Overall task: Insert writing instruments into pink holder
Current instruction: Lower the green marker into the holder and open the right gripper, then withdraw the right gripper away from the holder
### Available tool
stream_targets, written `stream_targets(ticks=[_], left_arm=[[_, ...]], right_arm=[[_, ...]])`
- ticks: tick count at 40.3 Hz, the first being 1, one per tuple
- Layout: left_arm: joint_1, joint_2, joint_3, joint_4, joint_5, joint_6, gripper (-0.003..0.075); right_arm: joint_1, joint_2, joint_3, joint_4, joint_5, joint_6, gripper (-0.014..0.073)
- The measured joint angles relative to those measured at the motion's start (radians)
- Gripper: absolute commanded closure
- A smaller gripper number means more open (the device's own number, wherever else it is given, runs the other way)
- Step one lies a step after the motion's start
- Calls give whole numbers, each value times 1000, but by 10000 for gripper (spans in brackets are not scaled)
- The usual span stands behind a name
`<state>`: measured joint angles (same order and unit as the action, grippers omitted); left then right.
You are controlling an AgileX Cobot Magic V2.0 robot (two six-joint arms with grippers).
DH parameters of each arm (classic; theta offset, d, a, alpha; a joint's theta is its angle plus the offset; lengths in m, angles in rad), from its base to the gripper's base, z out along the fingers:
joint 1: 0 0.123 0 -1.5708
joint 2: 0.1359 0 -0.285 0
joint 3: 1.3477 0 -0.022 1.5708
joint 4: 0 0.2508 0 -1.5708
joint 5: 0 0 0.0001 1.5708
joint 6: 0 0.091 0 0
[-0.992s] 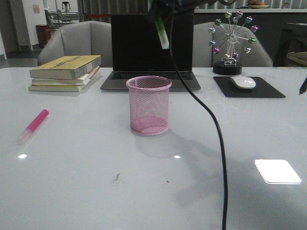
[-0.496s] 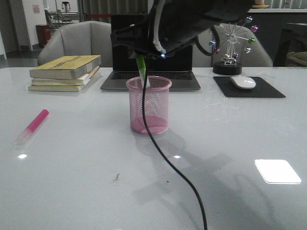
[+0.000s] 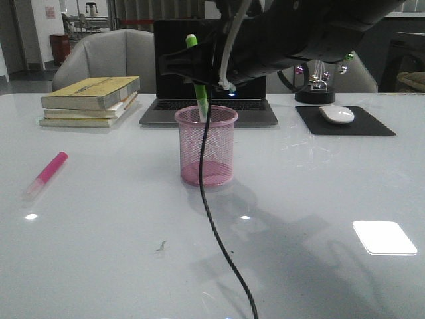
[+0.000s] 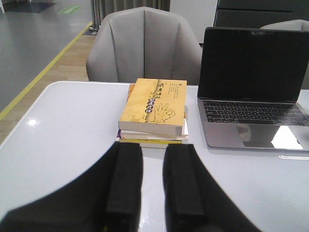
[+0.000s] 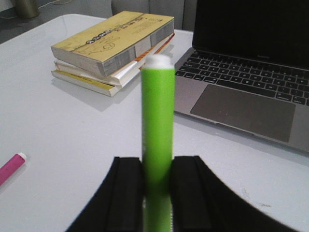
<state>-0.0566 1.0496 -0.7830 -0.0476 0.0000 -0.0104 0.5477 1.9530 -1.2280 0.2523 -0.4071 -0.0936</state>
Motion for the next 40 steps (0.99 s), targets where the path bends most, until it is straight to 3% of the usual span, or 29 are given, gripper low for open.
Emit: stream_targets(ticks=[3, 8, 10, 18, 27, 35, 40], left_arm=[[0, 0, 0, 0, 0, 0, 507], [0, 0, 0, 0, 0, 0, 507], [0, 0, 0, 0, 0, 0, 507], [0, 0, 0, 0, 0, 0, 507], [0, 0, 0, 0, 0, 0, 507], [0, 0, 0, 0, 0, 0, 507], [0, 0, 0, 0, 0, 0, 507]], right_arm=[[0, 0, 0, 0, -4, 0, 463], [0, 0, 0, 0, 33, 0, 155], [0, 0, 0, 8, 51, 0, 93], [0, -15, 2, 10, 82, -4, 85], [-28, -179, 4, 3, 129, -116, 87], [-169, -429, 4, -1, 352, -134, 88], [-320, -543, 4, -5, 508, -134, 132]])
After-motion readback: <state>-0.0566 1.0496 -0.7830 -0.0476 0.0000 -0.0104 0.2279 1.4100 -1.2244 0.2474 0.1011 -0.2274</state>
